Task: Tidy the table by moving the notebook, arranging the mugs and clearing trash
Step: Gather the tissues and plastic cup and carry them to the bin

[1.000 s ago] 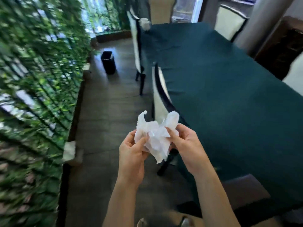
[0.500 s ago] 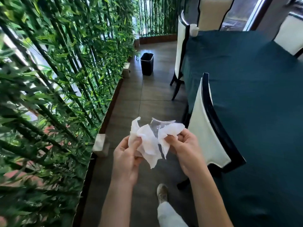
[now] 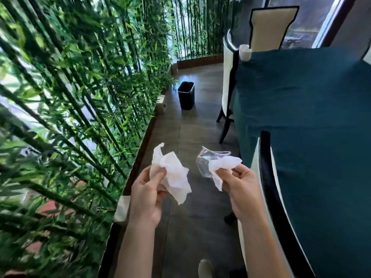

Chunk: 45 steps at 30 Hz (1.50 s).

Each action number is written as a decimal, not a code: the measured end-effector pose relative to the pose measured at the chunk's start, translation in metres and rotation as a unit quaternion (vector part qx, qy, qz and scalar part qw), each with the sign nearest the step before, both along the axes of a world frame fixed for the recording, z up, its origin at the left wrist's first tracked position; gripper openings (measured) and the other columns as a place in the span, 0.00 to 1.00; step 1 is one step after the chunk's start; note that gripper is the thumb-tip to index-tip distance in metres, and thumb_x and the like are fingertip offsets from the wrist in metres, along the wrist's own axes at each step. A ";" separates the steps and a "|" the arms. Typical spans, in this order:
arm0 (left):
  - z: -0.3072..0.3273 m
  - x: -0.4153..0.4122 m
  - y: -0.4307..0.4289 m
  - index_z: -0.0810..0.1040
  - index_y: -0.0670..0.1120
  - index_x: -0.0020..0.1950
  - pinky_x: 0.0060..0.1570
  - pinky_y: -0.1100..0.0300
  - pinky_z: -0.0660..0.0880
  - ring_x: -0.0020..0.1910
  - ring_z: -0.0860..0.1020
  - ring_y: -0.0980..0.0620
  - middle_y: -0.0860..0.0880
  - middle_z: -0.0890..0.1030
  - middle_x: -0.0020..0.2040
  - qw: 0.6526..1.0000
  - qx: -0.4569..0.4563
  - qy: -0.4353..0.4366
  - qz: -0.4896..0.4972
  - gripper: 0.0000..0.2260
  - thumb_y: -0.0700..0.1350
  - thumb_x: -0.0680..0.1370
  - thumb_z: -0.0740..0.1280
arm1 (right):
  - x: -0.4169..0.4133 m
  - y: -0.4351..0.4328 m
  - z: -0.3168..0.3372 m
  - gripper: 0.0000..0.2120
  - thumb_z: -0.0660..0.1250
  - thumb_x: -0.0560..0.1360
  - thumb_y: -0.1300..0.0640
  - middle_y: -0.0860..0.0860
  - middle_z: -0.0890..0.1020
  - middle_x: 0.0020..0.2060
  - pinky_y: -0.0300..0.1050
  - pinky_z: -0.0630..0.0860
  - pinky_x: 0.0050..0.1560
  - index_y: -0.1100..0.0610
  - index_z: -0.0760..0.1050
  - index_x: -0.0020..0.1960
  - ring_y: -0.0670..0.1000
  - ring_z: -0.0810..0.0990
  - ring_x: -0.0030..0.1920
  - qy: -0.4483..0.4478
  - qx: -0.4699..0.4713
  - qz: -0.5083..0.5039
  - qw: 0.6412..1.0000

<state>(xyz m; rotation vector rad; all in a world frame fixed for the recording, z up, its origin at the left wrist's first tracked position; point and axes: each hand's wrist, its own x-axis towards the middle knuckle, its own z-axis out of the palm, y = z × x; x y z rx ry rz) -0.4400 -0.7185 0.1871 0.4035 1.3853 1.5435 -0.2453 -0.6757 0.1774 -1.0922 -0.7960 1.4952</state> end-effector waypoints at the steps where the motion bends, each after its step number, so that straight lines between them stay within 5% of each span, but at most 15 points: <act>1: 0.000 -0.003 0.011 0.84 0.44 0.54 0.42 0.53 0.75 0.44 0.81 0.46 0.42 0.84 0.49 1.000 -0.002 0.000 0.001 0.07 0.37 0.80 0.68 | -0.001 0.011 0.002 0.11 0.72 0.74 0.70 0.55 0.88 0.41 0.49 0.79 0.50 0.56 0.88 0.44 0.54 0.83 0.42 0.000 0.000 0.000 1.000; 7: -0.003 -0.023 0.064 0.84 0.45 0.55 0.39 0.57 0.77 0.43 0.81 0.48 0.44 0.83 0.49 1.000 -0.012 -0.009 0.027 0.07 0.37 0.79 0.69 | -0.014 0.070 0.003 0.08 0.69 0.75 0.74 0.42 0.78 0.22 0.28 0.69 0.28 0.64 0.83 0.47 0.39 0.73 0.22 -0.017 0.007 0.028 0.999; 16: -0.007 -0.084 0.174 0.83 0.46 0.49 0.31 0.62 0.78 0.33 0.82 0.54 0.49 0.85 0.37 0.998 -0.001 -0.045 0.053 0.08 0.34 0.80 0.67 | -0.075 0.176 0.001 0.08 0.72 0.75 0.67 0.54 0.89 0.43 0.53 0.78 0.56 0.58 0.88 0.49 0.51 0.85 0.43 -0.078 0.006 0.001 0.997; 20: -0.002 -0.125 0.236 0.83 0.46 0.47 0.28 0.63 0.78 0.31 0.83 0.57 0.51 0.85 0.35 0.997 0.011 -0.055 0.049 0.09 0.34 0.80 0.67 | -0.121 0.236 0.010 0.08 0.71 0.75 0.67 0.53 0.88 0.40 0.50 0.78 0.52 0.59 0.87 0.49 0.51 0.84 0.41 -0.097 0.021 0.003 0.995; 24: 0.010 -0.167 0.300 0.84 0.46 0.48 0.29 0.63 0.78 0.32 0.83 0.56 0.51 0.86 0.35 0.998 0.018 -0.057 0.035 0.08 0.34 0.79 0.68 | -0.168 0.297 0.025 0.12 0.68 0.77 0.70 0.41 0.78 0.24 0.35 0.72 0.36 0.57 0.81 0.39 0.40 0.74 0.25 -0.098 0.033 0.008 0.995; 32: 0.018 -0.217 0.392 0.85 0.47 0.48 0.36 0.59 0.80 0.36 0.85 0.55 0.50 0.87 0.38 0.998 0.025 -0.064 0.012 0.08 0.36 0.79 0.69 | -0.220 0.384 0.036 0.05 0.74 0.72 0.64 0.59 0.87 0.41 0.66 0.77 0.63 0.58 0.87 0.45 0.57 0.82 0.44 -0.100 0.027 -0.041 0.994; 39: 0.012 -0.235 0.473 0.85 0.47 0.50 0.34 0.60 0.81 0.37 0.84 0.54 0.49 0.87 0.41 0.997 0.023 -0.071 -0.003 0.08 0.36 0.80 0.68 | -0.237 0.462 0.031 0.06 0.74 0.73 0.65 0.57 0.86 0.40 0.70 0.77 0.60 0.56 0.88 0.44 0.56 0.81 0.42 -0.110 0.017 -0.048 0.993; 45: 0.012 -0.225 0.554 0.85 0.46 0.50 0.40 0.56 0.77 0.40 0.82 0.50 0.47 0.86 0.43 0.997 0.030 -0.067 -0.004 0.07 0.37 0.79 0.69 | -0.227 0.542 0.026 0.04 0.75 0.73 0.65 0.56 0.88 0.40 0.63 0.79 0.57 0.60 0.87 0.46 0.61 0.84 0.46 -0.100 0.025 -0.060 0.993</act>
